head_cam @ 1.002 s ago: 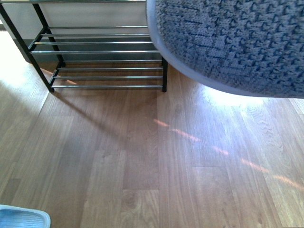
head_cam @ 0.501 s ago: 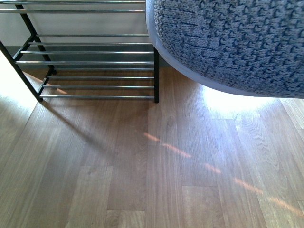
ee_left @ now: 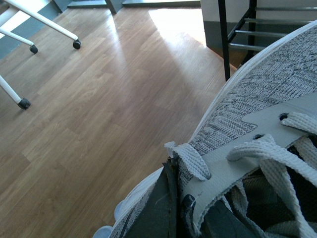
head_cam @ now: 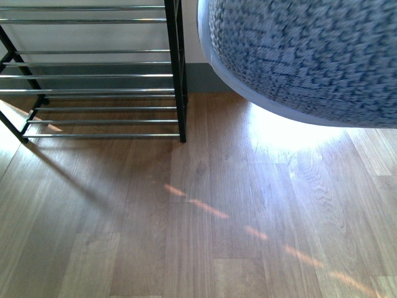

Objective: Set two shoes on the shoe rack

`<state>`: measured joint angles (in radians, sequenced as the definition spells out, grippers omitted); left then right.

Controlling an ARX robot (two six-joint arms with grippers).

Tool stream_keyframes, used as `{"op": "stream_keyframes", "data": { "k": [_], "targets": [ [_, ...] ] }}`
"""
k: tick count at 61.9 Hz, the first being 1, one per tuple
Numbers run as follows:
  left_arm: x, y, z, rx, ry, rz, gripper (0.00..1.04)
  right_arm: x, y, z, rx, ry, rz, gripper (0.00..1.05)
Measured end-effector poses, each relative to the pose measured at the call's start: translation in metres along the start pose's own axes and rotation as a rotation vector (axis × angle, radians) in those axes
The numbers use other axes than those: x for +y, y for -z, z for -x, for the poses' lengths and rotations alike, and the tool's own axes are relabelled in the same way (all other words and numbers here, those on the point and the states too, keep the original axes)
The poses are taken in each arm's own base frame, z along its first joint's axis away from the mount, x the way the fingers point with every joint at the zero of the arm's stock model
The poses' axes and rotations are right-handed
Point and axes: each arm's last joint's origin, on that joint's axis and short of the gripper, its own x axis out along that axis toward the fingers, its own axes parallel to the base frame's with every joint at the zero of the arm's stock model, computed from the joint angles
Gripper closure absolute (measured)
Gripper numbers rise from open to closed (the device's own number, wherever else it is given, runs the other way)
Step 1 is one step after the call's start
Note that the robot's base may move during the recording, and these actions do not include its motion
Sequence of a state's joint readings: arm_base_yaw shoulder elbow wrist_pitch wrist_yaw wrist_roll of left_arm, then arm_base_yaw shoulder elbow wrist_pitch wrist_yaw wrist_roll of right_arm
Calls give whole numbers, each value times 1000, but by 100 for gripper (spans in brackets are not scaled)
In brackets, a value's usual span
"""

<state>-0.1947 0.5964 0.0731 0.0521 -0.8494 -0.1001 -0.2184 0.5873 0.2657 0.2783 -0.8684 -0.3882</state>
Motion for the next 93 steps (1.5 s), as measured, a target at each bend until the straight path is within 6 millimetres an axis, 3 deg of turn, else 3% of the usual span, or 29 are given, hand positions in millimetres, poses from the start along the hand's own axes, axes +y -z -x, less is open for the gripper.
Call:
{"op": "stream_keyframes", "data": {
  "k": [93],
  "targets": [
    [0, 0, 0, -1, -8, 1, 103, 0, 0, 0, -2, -9, -2, 100]
  ]
}}
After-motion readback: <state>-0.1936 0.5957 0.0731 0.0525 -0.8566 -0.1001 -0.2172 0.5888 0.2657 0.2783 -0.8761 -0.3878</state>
